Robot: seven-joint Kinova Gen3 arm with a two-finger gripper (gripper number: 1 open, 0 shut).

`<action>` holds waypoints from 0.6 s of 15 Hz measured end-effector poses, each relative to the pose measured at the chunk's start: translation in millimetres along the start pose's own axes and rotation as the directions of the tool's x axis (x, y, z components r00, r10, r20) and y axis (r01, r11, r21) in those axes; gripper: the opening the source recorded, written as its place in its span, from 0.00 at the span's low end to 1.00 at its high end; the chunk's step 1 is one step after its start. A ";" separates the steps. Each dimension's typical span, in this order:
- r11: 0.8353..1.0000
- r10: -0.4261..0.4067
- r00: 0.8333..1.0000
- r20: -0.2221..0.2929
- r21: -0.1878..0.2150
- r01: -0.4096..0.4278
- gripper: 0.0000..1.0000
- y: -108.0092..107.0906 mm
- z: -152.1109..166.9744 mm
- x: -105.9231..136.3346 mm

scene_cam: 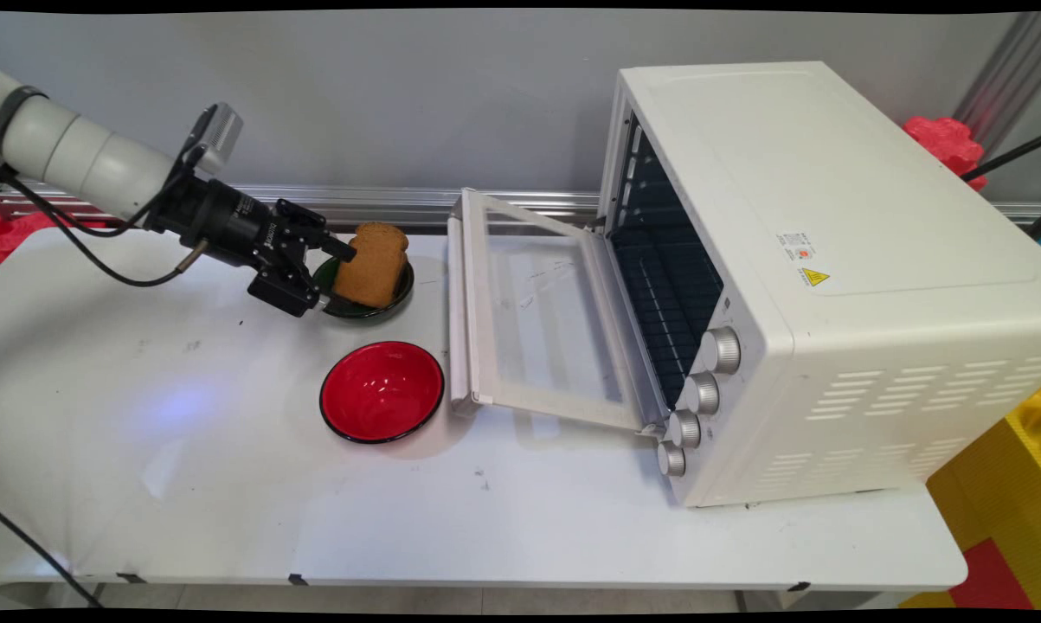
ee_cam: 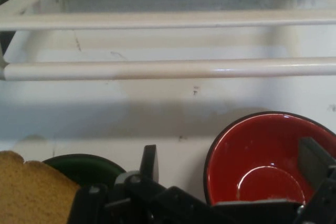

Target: Close the oven

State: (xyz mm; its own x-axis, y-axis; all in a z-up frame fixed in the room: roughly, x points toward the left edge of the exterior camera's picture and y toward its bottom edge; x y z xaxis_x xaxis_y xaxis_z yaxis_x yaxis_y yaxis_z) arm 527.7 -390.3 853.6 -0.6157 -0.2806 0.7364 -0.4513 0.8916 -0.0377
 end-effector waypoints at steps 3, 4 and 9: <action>1.000 0.011 1.000 0.006 -0.012 -0.011 1.00 -2.2 3.0 0.9; 1.000 0.014 1.000 0.008 -0.015 -0.014 1.00 -2.7 3.7 1.1; 0.999 0.024 1.000 0.011 -0.027 -0.023 0.00 -5.3 6.0 1.8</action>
State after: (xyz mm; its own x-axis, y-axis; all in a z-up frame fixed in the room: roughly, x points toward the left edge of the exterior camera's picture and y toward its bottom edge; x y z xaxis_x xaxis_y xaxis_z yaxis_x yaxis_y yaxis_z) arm 525.1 -397.7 851.0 -0.6336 -0.2633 0.7275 -0.4193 0.9071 -0.0369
